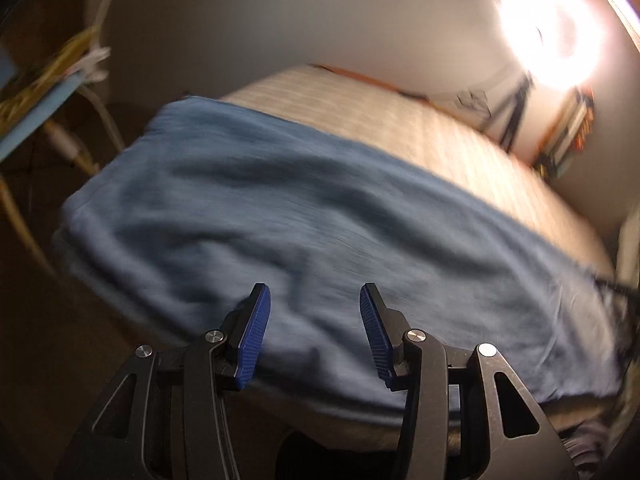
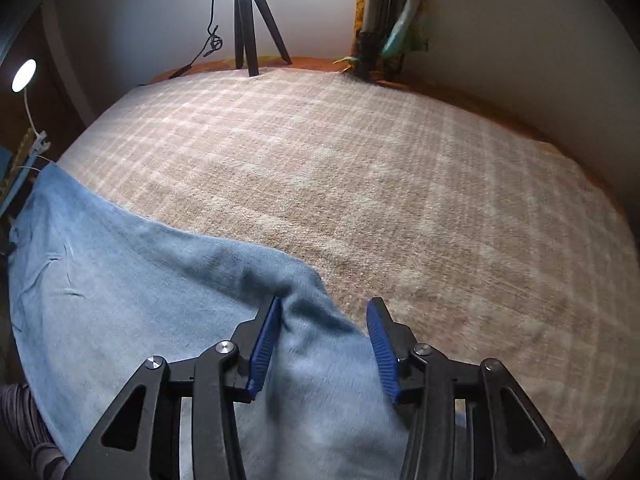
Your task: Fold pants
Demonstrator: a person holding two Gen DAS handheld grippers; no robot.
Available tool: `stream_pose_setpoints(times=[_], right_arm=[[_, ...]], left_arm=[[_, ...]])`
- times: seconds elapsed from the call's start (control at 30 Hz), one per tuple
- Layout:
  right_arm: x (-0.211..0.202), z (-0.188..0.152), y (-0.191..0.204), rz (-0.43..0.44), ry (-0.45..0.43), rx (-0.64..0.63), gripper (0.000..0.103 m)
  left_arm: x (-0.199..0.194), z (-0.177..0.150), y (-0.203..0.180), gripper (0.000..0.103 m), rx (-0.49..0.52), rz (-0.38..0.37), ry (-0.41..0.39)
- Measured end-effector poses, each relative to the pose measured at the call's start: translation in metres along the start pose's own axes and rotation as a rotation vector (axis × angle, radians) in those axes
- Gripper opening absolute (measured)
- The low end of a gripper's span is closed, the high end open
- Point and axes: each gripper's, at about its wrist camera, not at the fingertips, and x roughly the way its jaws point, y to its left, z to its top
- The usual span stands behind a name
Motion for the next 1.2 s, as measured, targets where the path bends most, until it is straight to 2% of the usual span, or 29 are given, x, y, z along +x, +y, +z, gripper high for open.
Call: stream_pose_setpoints(times=[0.07,0.2,0.27,0.3,0.33,0.37,0.5,0.7,0.97,1.07,1.2], right_arm=[[-0.021,-0.004,0.005,0.041,-0.031,0.012,0.045],[-0.059,-0.013,0.028,0.141,-0.093,0.029,0.045],[-0.075,-0.019,0.042,0.174,-0.115,0.023,0.050],[-0.081,-0.021,0.049,0.185,-0.123,0.025,0.055],[-0.088,-0.025,0.055,0.196,-0.137,0.033,0.065],[-0.094,-0.027,0.061,0.209,-0.151,0.040,0.068],[-0.109,-0.031,0.084,0.228,-0.164,0.050,0.069],[-0.125,-0.030,0.110,0.217,-0.176,0.045,0.069],[-0.123,-0.016,0.141,0.209,-0.160,0.013,0.069],[-0.123,-0.012,0.151,0.204,-0.159,-0.007,0.069],[-0.124,-0.010,0.157,0.202,-0.159,-0.020,0.069]], left_arm=[[-0.010,0.000,0.017,0.059,-0.041,0.003,-0.013],[-0.031,-0.002,0.069,0.065,-0.195,-0.007,-0.037],[-0.037,-0.005,0.092,0.067,-0.267,-0.021,-0.050],[-0.040,-0.007,0.103,0.067,-0.307,-0.032,-0.055],[-0.041,-0.008,0.117,0.067,-0.351,-0.046,-0.058],[-0.041,-0.007,0.127,0.068,-0.381,-0.057,-0.060],[-0.033,-0.006,0.175,0.068,-0.536,-0.113,-0.068],[-0.011,-0.002,0.212,0.068,-0.672,-0.170,-0.067],[0.022,-0.003,0.227,0.068,-0.767,-0.265,-0.058],[0.020,0.000,0.223,0.067,-0.759,-0.279,-0.092],[0.003,0.008,0.212,0.066,-0.696,-0.268,-0.146]])
